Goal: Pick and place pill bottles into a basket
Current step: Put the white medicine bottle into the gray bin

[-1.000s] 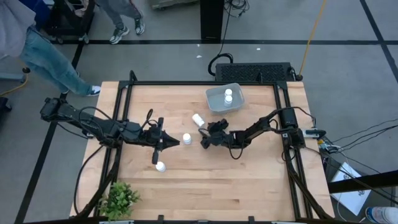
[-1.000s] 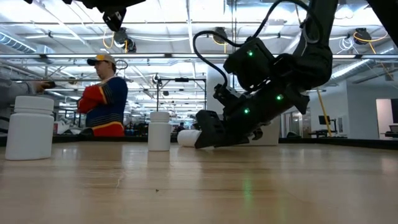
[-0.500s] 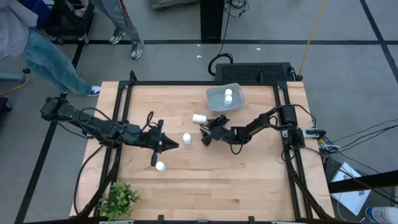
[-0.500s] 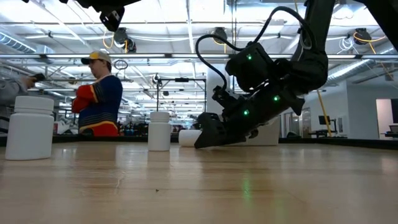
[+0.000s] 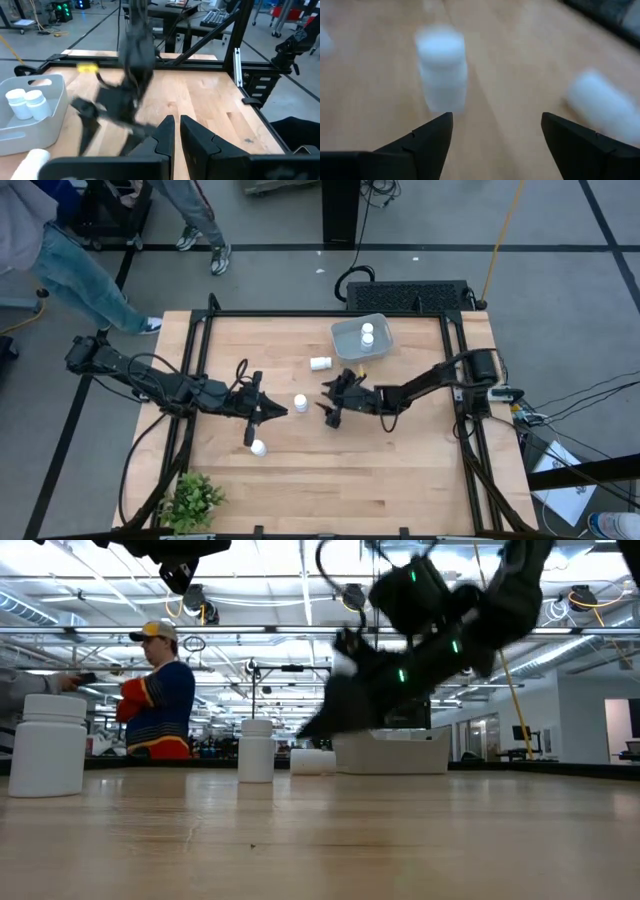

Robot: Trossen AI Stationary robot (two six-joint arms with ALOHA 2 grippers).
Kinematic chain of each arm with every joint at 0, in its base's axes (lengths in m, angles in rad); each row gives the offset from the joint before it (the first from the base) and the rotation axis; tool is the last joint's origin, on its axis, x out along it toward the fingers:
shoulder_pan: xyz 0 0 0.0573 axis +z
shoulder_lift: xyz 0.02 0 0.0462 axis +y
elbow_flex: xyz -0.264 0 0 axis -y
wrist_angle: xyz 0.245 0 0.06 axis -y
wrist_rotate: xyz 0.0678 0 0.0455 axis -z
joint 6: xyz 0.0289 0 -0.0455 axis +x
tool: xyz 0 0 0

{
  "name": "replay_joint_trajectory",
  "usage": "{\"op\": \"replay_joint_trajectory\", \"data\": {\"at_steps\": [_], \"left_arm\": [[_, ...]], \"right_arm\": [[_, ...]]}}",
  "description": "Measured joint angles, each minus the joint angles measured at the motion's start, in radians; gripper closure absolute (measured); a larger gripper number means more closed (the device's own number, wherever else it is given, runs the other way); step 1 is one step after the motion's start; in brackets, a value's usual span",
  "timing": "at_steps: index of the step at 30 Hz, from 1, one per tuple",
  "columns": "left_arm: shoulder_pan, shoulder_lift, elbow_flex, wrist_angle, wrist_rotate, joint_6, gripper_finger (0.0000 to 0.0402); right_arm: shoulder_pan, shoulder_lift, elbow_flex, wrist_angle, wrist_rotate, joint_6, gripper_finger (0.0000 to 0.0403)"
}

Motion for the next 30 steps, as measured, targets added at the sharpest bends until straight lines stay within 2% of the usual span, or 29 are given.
{"op": "replay_joint_trajectory", "data": {"at_steps": [2,6,11,16,20,27,30], "left_arm": [[0.000,0.000,0.000,0.000,0.000,-0.006,0.0366],[0.003,0.000,0.000,0.007,-0.001,-0.007,0.0366],[0.003,0.000,0.000,0.004,-0.002,-0.020,0.0366],[0.003,0.000,0.000,-0.001,-0.010,-0.036,0.0366],[0.002,0.000,0.000,-0.008,-0.010,-0.037,0.0366],[0.003,0.000,0.000,-0.005,-0.011,-0.038,0.0366],[0.002,0.000,0.000,-0.011,-0.011,-0.037,0.0366]], "right_arm": [[-0.004,-0.070,0.038,-0.115,-0.026,-0.037,0.0111],[-0.032,-0.178,0.180,-0.464,-0.062,-0.125,0.0119],[-0.117,-0.212,0.339,-0.764,-0.166,-0.224,0.0122],[-0.187,-0.174,0.443,-0.874,-0.229,-0.374,0.0122],[-0.236,-0.095,0.520,-0.941,-0.229,-0.458,0.0122],[-0.312,0.039,0.699,-1.119,-0.254,-0.514,0.0122],[-0.336,0.084,0.771,-1.172,-0.303,-0.512,0.0122]]}}
